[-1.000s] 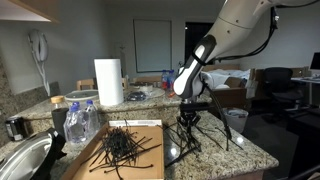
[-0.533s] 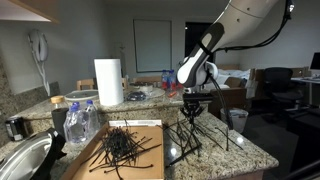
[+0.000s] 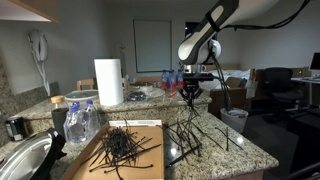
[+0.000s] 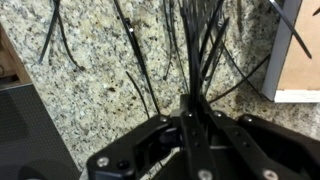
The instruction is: Place some black zip-ties on the box.
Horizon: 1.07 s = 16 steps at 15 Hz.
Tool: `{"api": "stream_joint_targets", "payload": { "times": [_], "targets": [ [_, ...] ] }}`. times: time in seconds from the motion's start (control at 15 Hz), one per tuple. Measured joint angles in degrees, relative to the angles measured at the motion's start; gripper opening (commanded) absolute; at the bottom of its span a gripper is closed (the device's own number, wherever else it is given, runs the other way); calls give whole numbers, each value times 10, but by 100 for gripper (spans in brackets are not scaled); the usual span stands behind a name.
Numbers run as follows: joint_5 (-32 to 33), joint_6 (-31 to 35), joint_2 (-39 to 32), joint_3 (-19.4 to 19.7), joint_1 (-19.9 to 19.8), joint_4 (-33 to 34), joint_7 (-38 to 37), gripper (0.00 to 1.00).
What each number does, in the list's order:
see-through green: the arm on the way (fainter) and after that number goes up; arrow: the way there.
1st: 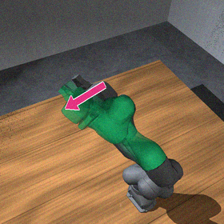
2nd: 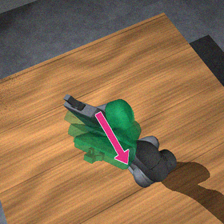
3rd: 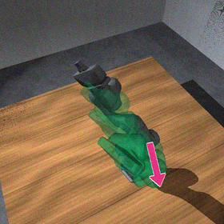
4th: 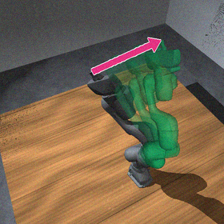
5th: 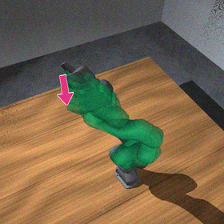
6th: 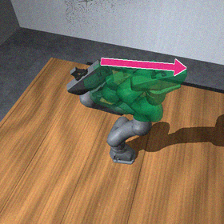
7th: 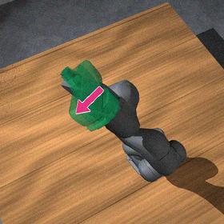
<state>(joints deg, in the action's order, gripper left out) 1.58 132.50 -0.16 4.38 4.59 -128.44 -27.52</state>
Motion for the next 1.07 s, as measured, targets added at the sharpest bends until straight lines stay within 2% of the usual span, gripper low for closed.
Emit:
{"api": "stream_joint_targets", "payload": {
  "times": [0.6, 1.07],
  "targets": [
    [33, -65, 35, -59, 3, 111, 17, 9],
    [7, -67, 3, -125, 45, 182, 78, 9]
  ]
}}
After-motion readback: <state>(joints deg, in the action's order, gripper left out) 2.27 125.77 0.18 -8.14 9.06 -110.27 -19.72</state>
